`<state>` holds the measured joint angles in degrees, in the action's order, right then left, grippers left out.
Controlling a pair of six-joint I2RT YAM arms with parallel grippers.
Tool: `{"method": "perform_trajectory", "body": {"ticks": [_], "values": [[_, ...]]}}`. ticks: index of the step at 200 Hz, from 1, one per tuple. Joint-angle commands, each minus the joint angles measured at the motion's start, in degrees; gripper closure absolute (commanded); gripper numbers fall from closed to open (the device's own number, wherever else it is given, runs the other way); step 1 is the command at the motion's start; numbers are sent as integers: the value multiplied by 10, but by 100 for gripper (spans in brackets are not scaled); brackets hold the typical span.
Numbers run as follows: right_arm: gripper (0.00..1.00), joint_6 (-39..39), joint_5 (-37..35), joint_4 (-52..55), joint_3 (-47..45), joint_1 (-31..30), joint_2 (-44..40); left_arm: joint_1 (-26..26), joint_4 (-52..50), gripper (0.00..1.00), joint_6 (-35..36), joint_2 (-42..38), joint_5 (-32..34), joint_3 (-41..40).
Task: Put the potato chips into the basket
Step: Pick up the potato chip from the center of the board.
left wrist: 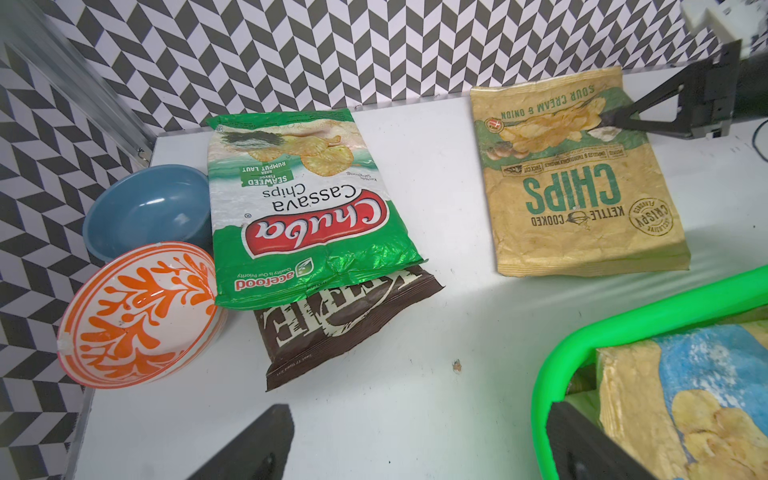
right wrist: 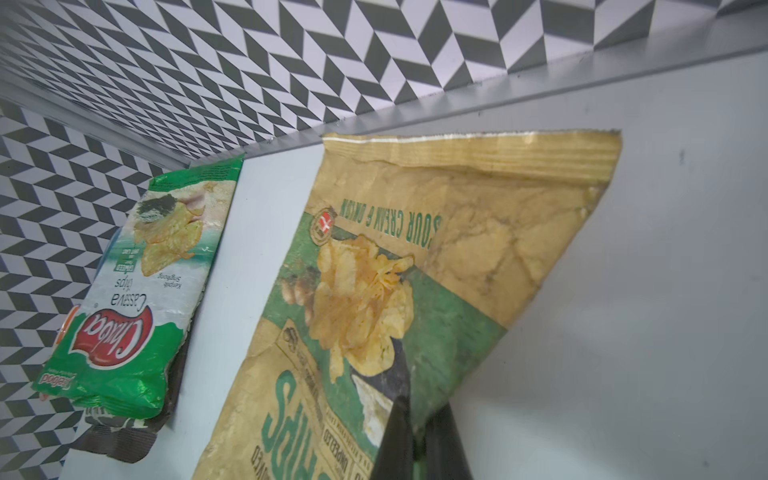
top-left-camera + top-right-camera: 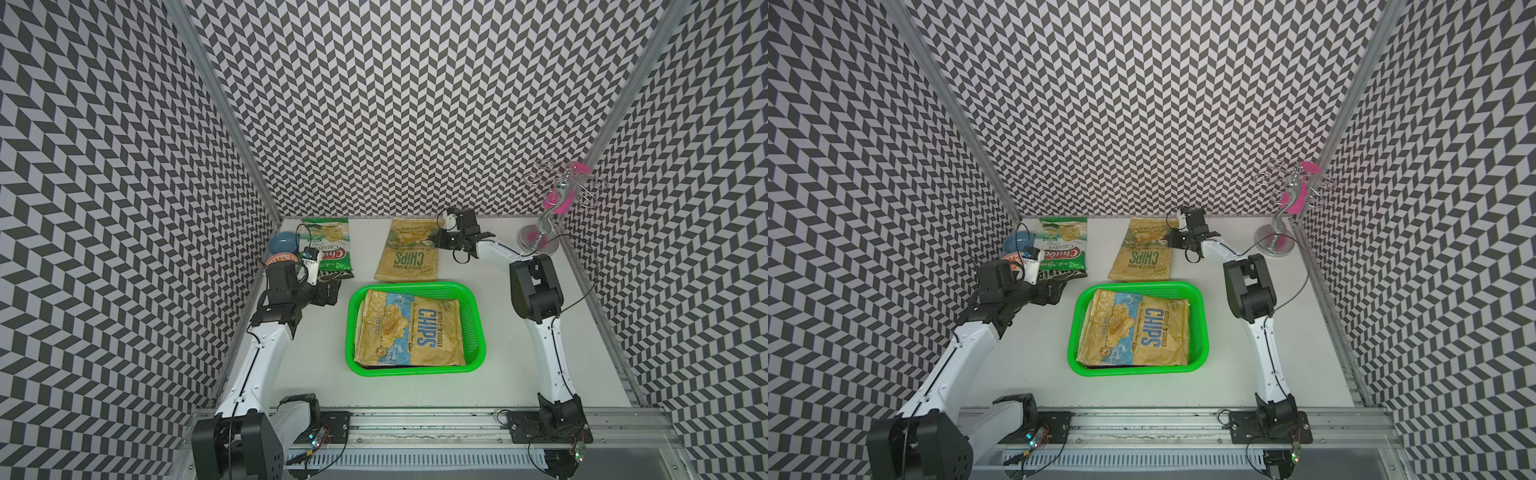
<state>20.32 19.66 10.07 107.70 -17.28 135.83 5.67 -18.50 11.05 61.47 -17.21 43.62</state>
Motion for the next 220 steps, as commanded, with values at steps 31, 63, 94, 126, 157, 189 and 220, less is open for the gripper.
{"method": "perform_trajectory", "body": {"ticks": [31,63,94,126,157,189,220], "values": [[100,-76,-63,-11,4,1,-134,3,8,1,5,-9,-5,-3],[100,-118,-107,17,16,-9,-186,4,7,1,5,-12,-11,-3],[100,-168,-152,61,46,-29,-224,4,7,1,5,-15,-14,-3],[100,-228,-210,74,47,-62,-275,4,6,1,5,-19,-17,-2],[100,-267,-241,86,44,-90,-320,4,7,1,4,-22,-18,-3],[100,-306,-209,104,19,-104,-372,4,6,1,4,-24,-19,-2],[100,-351,-179,114,-40,-128,-430,4,6,1,4,-26,-23,-2]]}}
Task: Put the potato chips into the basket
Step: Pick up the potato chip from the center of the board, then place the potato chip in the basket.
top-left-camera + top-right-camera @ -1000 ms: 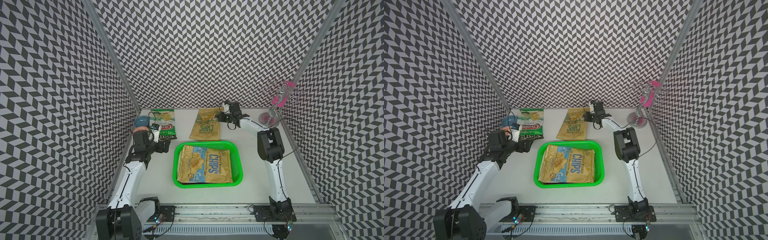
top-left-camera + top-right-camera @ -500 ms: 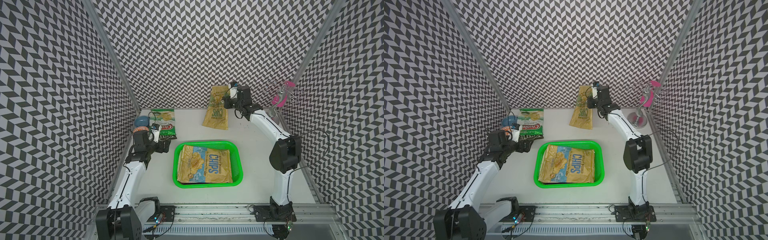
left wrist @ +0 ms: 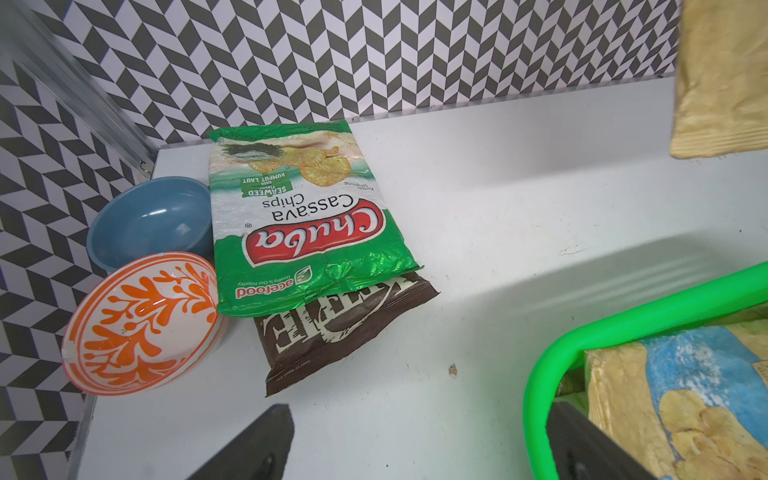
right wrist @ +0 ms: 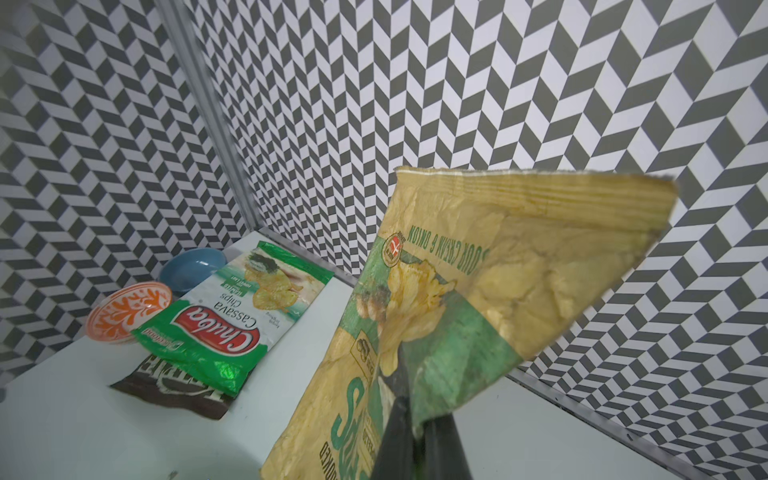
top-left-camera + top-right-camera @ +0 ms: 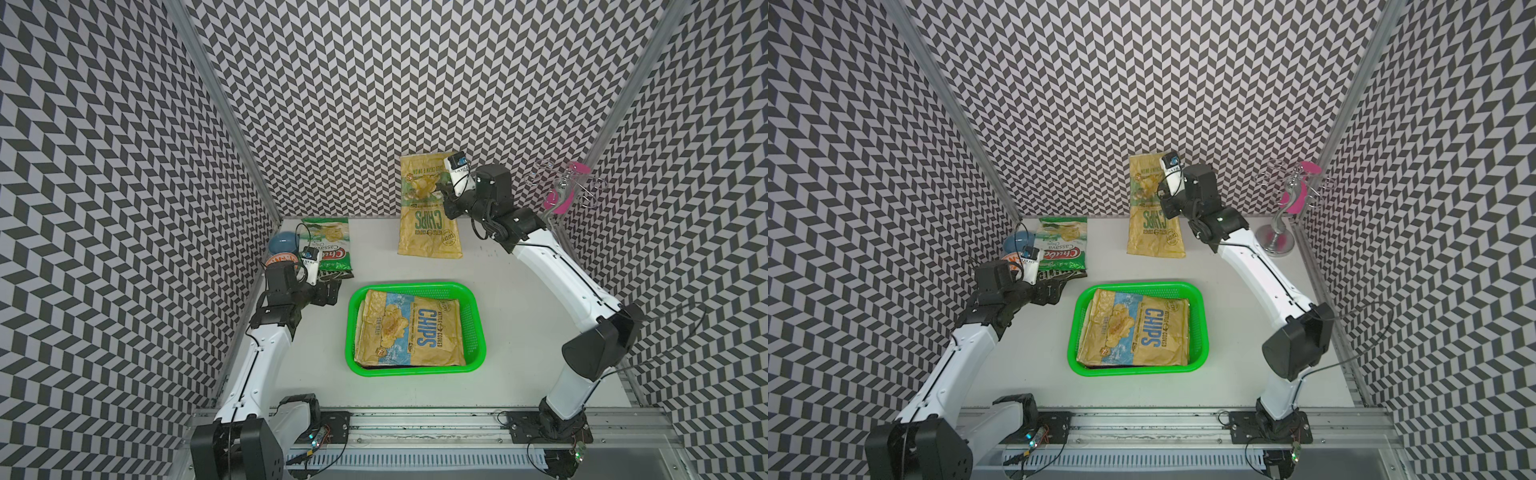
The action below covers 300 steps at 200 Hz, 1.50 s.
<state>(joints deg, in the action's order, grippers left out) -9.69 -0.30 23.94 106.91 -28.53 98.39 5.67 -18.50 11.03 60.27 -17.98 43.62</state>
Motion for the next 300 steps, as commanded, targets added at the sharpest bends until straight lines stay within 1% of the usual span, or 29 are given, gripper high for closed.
{"method": "perform_trajectory", "body": {"ticks": [1,35,58,77,91,103,120,150,187,211,246,279,300], "values": [[100,-52,21,-25,-34,-16,-58,4,6,1,4,-14,-16,-3],[100,-84,15,1,-80,-43,-103,4,6,1,4,-12,-20,-2],[100,-140,2,45,-88,-70,-114,4,6,1,4,-13,-24,-2],[100,-203,-44,76,-101,-109,-124,4,5,1,3,-13,-26,-2],[100,-228,-83,86,-115,-134,-133,4,4,1,2,-12,-27,0],[100,-243,-89,98,-117,-143,-141,4,4,1,2,-11,-28,1],[100,-252,-70,109,-119,-144,-155,4,4,1,1,-11,-27,4],[100,-268,2,131,-122,-144,-181,4,1,1,3,-12,-30,10],[100,-274,77,148,-138,-152,-188,4,-13,1,32,-11,-45,41],[100,-284,103,164,-150,-171,-181,4,-39,1,62,-3,-76,86],[100,-289,99,172,-175,-198,-165,3,-84,1,99,10,-117,150],[100,-300,108,176,-187,-218,-154,2,-138,1,147,19,-188,188],[100,-322,128,176,-196,-224,-152,0,-183,1,200,23,-236,203]]}}
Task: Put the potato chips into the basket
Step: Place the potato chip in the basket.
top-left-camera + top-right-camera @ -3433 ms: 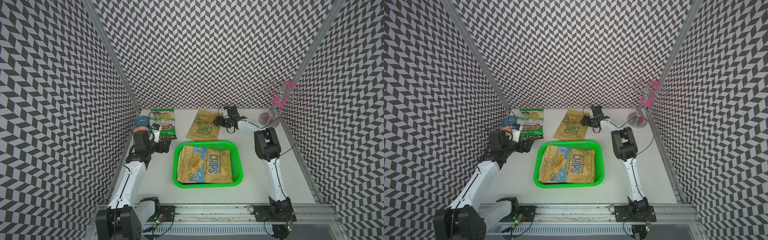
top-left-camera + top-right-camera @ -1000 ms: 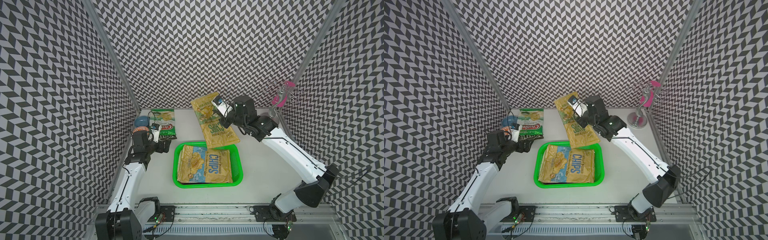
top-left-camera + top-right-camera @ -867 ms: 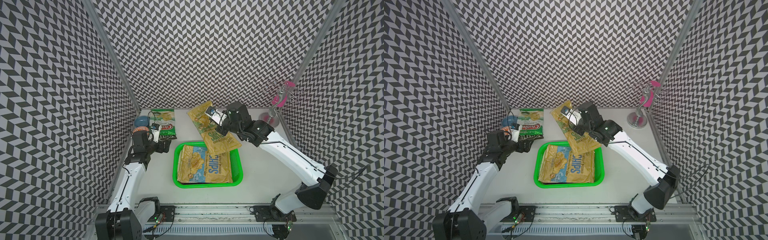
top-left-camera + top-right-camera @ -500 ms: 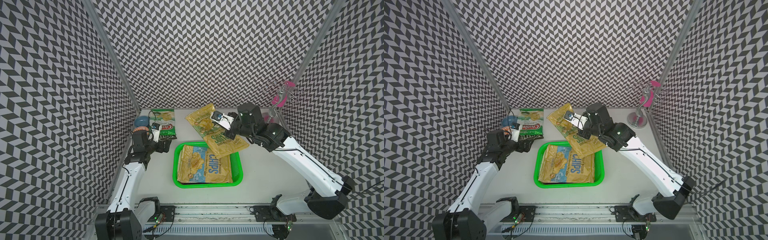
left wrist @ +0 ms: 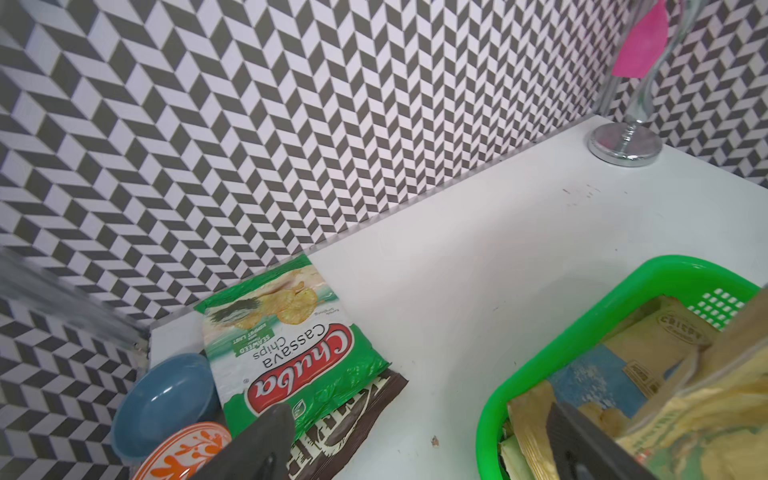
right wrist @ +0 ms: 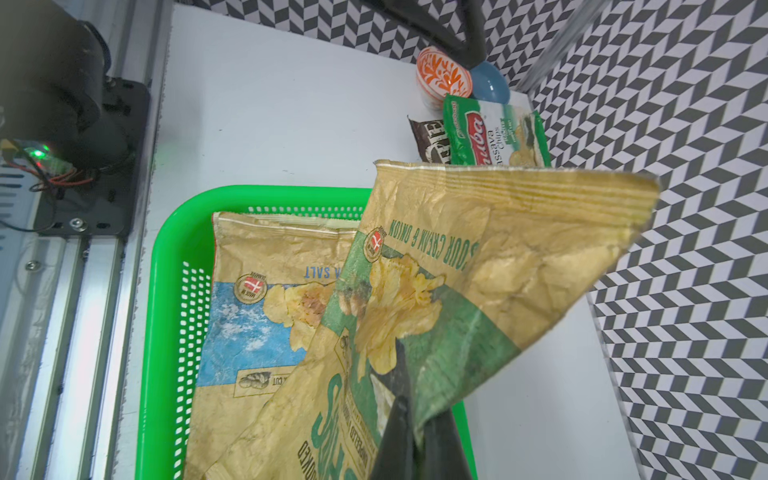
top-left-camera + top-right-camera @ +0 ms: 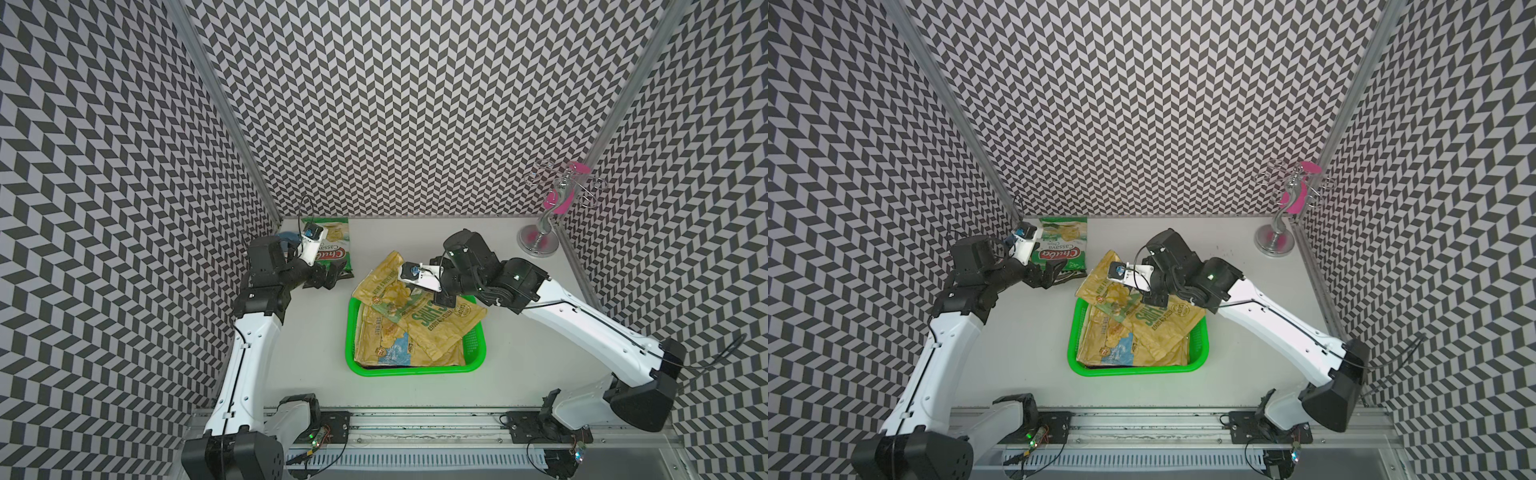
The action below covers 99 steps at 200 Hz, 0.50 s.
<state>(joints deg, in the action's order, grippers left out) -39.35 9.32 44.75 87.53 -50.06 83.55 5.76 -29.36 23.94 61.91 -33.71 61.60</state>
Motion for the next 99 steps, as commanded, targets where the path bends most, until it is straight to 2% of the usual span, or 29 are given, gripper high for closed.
{"method": "perform_trajectory", "body": {"ticks": [1,62,99], "values": [[100,-26,33,-33,-3,-9,-3,-2,-76,1,73,7,-79,24],[100,-75,93,-81,-49,-14,-18,-25,-170,1,228,1,-159,5],[100,-95,125,-93,-53,-15,-16,-51,-188,1,269,-3,-182,-10]]}}
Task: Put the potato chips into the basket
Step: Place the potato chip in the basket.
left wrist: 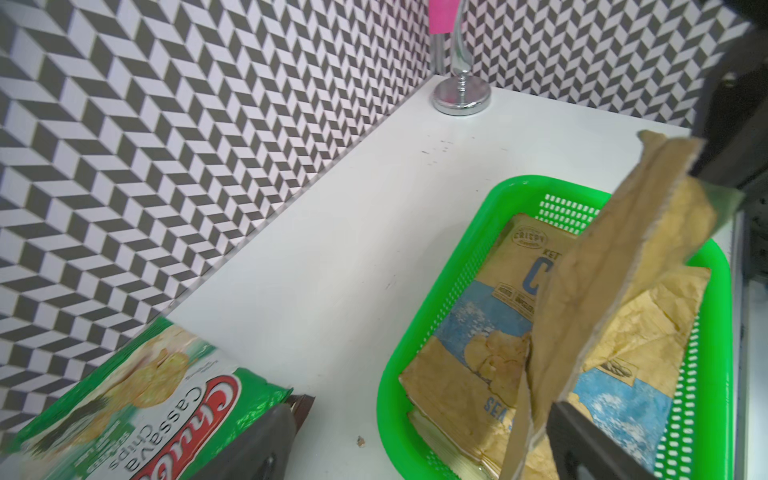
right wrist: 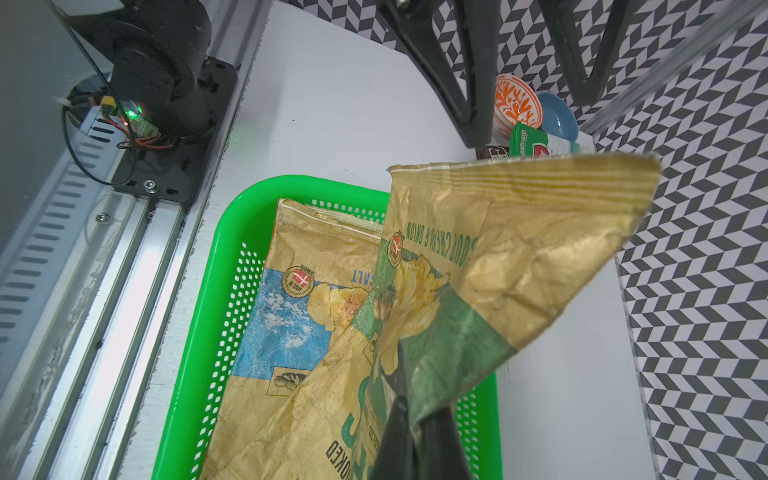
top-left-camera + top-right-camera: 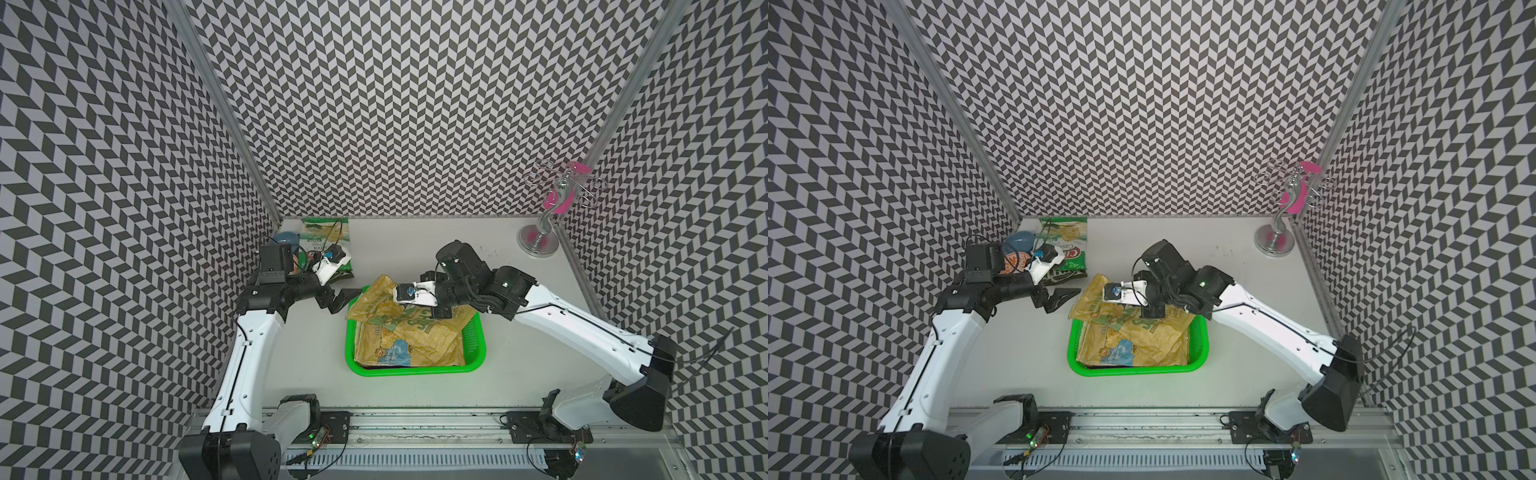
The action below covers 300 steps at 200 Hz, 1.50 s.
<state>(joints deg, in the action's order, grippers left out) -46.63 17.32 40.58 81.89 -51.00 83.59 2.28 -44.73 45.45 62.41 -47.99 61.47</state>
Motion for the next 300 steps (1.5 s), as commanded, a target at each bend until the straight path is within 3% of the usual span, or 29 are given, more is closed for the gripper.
{"method": "perform_trajectory", "body": {"ticks": [1,80,105,125,141,151,175,194,213,240,267,300], "values": [[100,-23,47,-52,4,-6,-16,-17,-33,1,54,-7,-38,-9],[100,-25,59,-98,-14,-11,-11,-60,-55,13,54,41,-52,22],[100,-16,38,-112,-22,-11,-7,-63,-79,24,73,42,-63,27],[100,-7,36,-125,-26,-11,-8,-64,-81,46,71,38,-69,24],[93,11,8,-155,-36,-11,-15,-64,-81,76,64,36,-74,23],[80,31,-23,-183,-48,-11,-21,-64,-74,100,52,36,-72,20],[45,110,-127,-254,-79,-8,-41,-65,-43,100,19,25,-55,6],[36,214,-174,-279,-82,6,-58,-65,-11,100,-7,9,-42,-12],[28,337,-152,-309,-114,52,-95,-65,12,100,-23,-8,-32,-28],[30,489,-63,-396,-238,125,-169,-64,24,100,-30,-24,-27,-37],[30,558,-41,-440,-341,163,-235,-64,31,100,-36,-26,-26,-42],[27,612,60,-510,-454,227,-306,-65,55,100,-62,-28,-19,-49]]}}
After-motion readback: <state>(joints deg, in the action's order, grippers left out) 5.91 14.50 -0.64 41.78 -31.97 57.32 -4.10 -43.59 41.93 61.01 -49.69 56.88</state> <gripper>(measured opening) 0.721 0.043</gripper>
